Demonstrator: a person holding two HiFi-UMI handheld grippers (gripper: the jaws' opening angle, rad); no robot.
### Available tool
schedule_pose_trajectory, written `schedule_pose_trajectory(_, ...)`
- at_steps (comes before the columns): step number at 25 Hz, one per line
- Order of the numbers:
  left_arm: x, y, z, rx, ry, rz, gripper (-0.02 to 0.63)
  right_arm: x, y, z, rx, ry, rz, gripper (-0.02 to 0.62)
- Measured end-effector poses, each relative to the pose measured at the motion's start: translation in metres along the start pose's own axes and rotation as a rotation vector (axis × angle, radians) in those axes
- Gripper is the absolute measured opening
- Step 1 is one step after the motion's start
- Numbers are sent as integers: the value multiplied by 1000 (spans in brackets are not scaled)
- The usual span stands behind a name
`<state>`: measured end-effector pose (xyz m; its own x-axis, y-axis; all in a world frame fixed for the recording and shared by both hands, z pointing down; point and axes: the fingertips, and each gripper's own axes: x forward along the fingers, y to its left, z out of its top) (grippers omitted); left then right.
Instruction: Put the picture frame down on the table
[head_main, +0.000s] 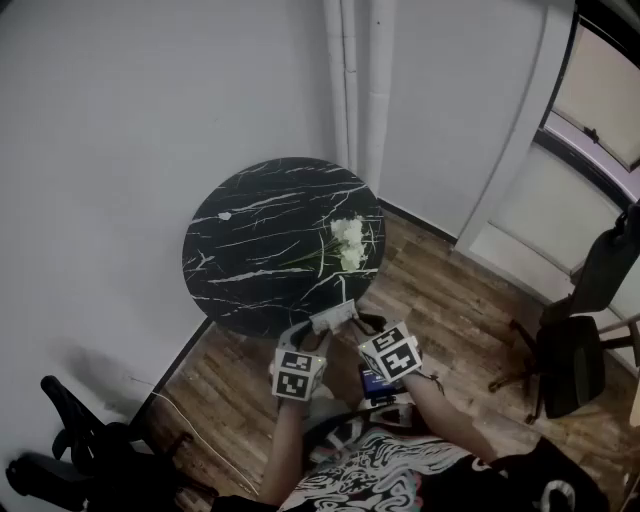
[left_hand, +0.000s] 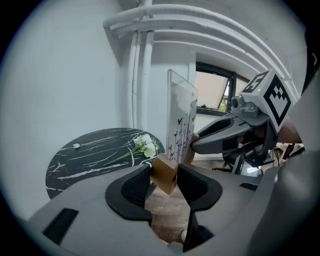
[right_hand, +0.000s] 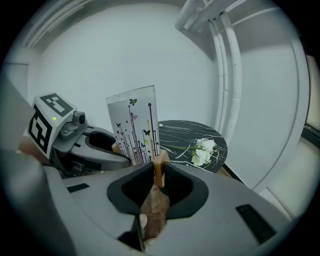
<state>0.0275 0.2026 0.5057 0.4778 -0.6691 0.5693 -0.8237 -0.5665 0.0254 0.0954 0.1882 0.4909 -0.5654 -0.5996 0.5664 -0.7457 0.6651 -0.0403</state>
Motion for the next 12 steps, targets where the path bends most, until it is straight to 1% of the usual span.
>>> schedule_pose_trajectory(12, -9, -1, -1, 5, -2, 2, 176, -4, 7, 2, -2, -8, 0, 69)
